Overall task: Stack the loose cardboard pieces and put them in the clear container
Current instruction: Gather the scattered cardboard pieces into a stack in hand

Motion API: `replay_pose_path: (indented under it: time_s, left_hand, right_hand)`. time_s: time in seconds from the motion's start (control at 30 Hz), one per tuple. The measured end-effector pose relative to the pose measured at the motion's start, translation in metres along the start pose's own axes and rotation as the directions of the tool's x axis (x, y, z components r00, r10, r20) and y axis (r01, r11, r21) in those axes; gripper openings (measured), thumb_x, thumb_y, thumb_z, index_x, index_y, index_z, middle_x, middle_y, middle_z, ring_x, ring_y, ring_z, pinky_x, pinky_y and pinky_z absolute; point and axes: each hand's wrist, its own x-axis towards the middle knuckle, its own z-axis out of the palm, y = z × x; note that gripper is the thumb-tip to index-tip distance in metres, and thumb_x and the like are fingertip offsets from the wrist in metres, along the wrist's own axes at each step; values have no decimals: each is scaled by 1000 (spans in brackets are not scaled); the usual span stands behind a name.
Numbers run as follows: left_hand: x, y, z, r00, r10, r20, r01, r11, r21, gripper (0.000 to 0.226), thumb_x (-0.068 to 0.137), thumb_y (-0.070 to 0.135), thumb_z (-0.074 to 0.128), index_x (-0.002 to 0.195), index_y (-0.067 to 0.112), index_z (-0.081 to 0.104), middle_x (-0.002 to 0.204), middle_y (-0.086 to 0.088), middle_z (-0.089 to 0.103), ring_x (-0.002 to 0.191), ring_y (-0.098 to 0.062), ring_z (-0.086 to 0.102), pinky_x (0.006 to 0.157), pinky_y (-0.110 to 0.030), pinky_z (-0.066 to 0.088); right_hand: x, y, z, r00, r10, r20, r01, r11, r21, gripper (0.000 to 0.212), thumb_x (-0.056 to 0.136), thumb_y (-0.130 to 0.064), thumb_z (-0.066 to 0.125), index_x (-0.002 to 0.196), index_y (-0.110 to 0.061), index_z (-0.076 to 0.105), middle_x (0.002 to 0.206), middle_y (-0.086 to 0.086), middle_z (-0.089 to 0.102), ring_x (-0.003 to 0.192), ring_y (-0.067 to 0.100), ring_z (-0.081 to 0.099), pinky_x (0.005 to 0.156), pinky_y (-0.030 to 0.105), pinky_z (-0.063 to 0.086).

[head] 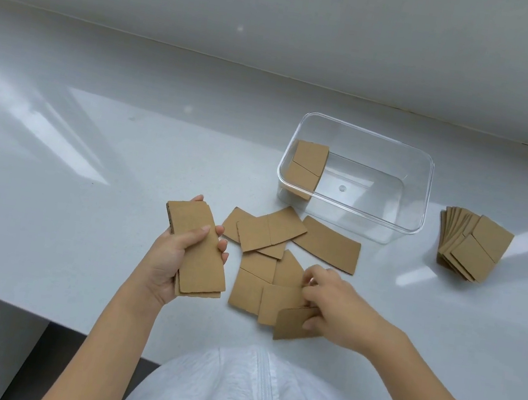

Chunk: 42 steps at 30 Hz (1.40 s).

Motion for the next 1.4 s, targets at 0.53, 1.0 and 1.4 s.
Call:
replay_pose_path:
  time_s: [0.53,1.0,1.4]
  left_hand:
    - [3,1,2,1000,1,-27,-1,999,33,47,90,4,50,128,32,52,91,-11,62,65,-22,60,59,-34,57]
    - [12,0,-4,994,-26,-103,32,998,54,47,90,7,52,129,33,51,91,-10,63,67,-21,62,62,-34,58]
    - [10,1,-5,996,-24,-84,30,997,65,49,89,5,54,131,30,49,96,-13,65,66,-21,68,63,-37,60]
  right_hand:
    - [19,35,-50,933,340,-118,-264,869,418,55,81,-17,68,127,-25,37,91,-1,58,86,21,56,78,37,49]
    - [57,24,-39,680,725,-108,-664,672,327,43,77,-18,69,109,-3,43,111,15,60,106,35,55,70,34,41]
    - [32,17,-26,754,633,-178,-498,726,474,36,85,-20,63,108,-6,40,93,12,56,84,32,56,67,37,46]
